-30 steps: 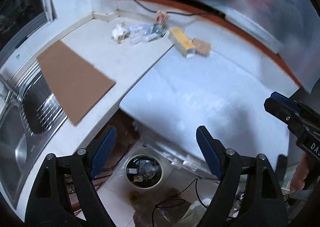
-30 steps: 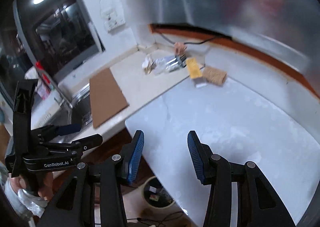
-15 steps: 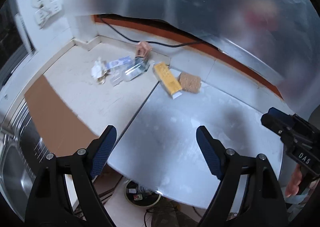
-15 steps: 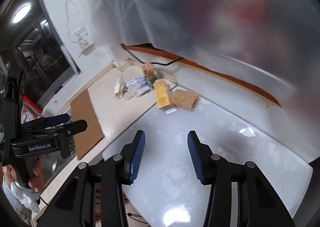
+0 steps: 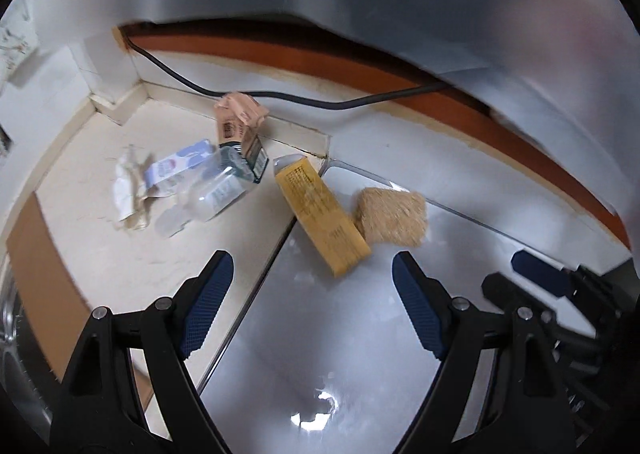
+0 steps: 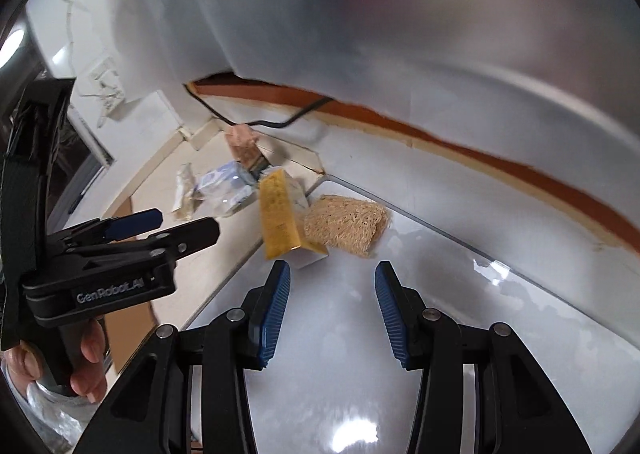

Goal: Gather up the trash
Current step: 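Grasp the yellow box with the left tool while the right tool grasps the tan loofah sponge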

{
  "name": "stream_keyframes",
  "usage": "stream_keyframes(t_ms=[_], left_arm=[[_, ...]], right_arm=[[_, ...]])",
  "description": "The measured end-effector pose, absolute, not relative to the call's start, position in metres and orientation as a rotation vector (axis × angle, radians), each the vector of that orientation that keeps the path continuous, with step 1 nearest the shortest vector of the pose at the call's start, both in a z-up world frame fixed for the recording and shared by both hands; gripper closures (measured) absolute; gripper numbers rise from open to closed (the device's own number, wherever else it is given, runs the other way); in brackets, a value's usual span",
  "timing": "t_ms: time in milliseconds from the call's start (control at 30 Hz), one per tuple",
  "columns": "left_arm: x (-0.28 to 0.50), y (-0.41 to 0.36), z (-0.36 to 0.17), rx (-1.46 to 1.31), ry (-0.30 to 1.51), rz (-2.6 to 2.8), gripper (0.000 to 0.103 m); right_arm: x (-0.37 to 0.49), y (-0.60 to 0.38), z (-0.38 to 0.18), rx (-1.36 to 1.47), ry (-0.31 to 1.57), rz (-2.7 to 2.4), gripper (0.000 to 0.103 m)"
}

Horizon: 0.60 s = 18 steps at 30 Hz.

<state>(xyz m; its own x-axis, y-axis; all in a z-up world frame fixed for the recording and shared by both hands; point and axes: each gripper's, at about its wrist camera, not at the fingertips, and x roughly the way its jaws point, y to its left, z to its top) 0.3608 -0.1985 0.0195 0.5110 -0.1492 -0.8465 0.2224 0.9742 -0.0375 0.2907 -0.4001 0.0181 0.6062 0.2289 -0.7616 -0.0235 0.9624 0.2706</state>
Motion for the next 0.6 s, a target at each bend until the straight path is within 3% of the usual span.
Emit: stream_keyframes(t_ms=[300,600], left_arm=[[0.422,-0.202,-0.042,0.015,1.089,-0.213,0.023],[0.447,-0.197,-0.081,-0.042,1.135,-0.234,0.023]], right_arm=[[0.346,-0.401,-0.053,0.289,0.945,0.091,0.057],[0.371,-0.396,-0.087,0.324,0.948,0.093,0.057]])
